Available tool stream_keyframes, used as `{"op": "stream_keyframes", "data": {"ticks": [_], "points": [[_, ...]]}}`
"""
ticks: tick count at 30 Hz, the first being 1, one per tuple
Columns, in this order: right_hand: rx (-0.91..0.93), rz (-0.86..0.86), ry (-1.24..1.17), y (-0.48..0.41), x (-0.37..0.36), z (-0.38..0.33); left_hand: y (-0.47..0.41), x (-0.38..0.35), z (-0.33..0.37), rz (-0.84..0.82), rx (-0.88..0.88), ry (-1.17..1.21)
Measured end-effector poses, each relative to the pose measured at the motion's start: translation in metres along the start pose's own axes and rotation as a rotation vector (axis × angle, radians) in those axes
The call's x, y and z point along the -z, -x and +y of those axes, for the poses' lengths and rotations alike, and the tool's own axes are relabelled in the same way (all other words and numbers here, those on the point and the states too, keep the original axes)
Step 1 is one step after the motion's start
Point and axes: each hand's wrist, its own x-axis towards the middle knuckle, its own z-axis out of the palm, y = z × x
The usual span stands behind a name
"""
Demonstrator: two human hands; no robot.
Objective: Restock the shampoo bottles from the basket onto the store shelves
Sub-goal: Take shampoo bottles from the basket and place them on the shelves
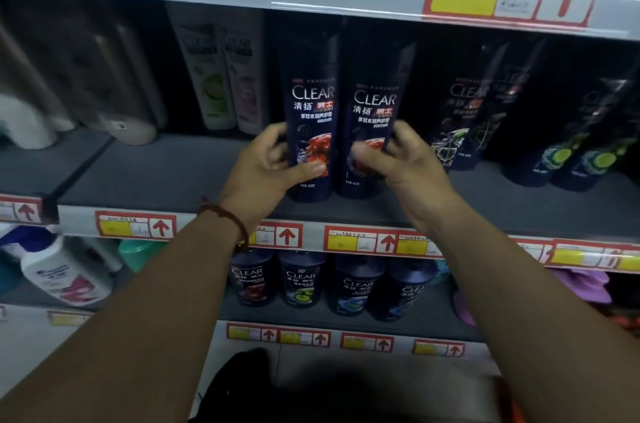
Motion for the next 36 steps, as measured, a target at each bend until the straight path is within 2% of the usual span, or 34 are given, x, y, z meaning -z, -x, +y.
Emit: {"op": "stream_keyframes", "data": {"ticks": [3, 5, 10, 19, 29, 36], "points": [[-0.006, 0.073, 0.263, 0.009, -0.003, 0.013, 0.0, 0.0, -0.001, 0.016, 0.053, -0.024], [-0.019, 0.124, 0.32, 0.01, -0.005, 0.017, 0.001, 0.002, -0.003, 0.021, 0.076, -0.114], [-0.027, 0.187, 0.35, 0.002, -0.007, 0.018, 0.001, 0.006, -0.006, 0.042, 0.038, -0.281], [0.005, 0.323, 0.38, -0.029, -0.015, 0.036, -0.017, 0.002, -0.013, 0.197, 0.048, -0.316], [0.053, 0.456, 0.657, -0.039, -0.023, 0.044, -0.028, -0.014, -0.018, 0.394, 0.026, -0.471], [0.031, 0.443, 0.573, -0.027, -0.021, 0.039, -0.024, -0.013, -0.023, 0.371, 0.056, -0.455]]}}
